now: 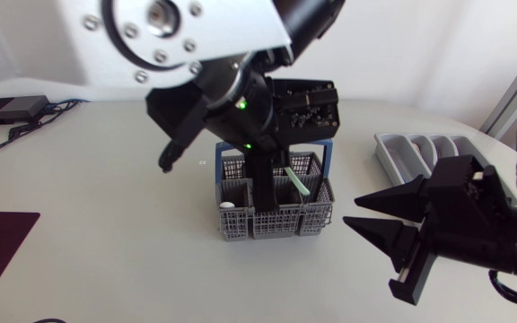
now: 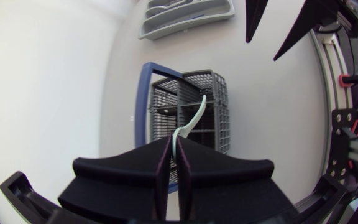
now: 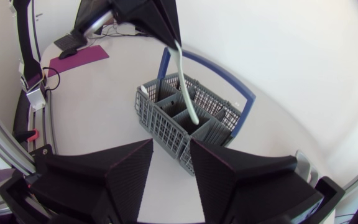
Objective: Sort the cutlery from the basket into the organizer compartments.
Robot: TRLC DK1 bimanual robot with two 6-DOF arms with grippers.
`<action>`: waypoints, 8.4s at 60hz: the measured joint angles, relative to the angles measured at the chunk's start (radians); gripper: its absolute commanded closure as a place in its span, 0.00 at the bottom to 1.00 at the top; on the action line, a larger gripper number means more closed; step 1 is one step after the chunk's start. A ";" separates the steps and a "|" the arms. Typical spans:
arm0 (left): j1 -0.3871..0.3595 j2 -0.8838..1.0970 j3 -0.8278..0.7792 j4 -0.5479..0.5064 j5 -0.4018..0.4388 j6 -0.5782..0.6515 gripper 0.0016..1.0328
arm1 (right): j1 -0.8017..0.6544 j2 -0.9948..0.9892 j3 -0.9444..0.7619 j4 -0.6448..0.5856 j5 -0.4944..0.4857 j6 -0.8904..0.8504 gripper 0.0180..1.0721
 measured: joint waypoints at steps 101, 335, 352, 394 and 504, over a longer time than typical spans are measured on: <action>0.081 0.192 0.263 -0.183 0.426 -0.444 0.54 | 0.231 0.201 -0.118 0.423 0.428 -0.187 0.94; 0.237 -0.034 -0.367 0.074 0.167 0.195 0.63 | -1.099 0.517 -0.021 -0.074 -0.609 -1.248 0.05; 0.251 -0.011 -0.338 0.076 0.187 0.196 0.68 | -1.092 0.512 -0.037 -0.065 -0.609 -1.235 0.05; 0.269 0.010 -0.319 0.076 0.209 0.221 0.74 | -1.054 0.463 -0.068 -0.063 -0.605 -1.226 0.05; 0.153 -0.037 0.016 -0.136 0.350 0.142 0.97 | -0.807 0.083 -0.132 -0.111 -0.593 -0.925 0.05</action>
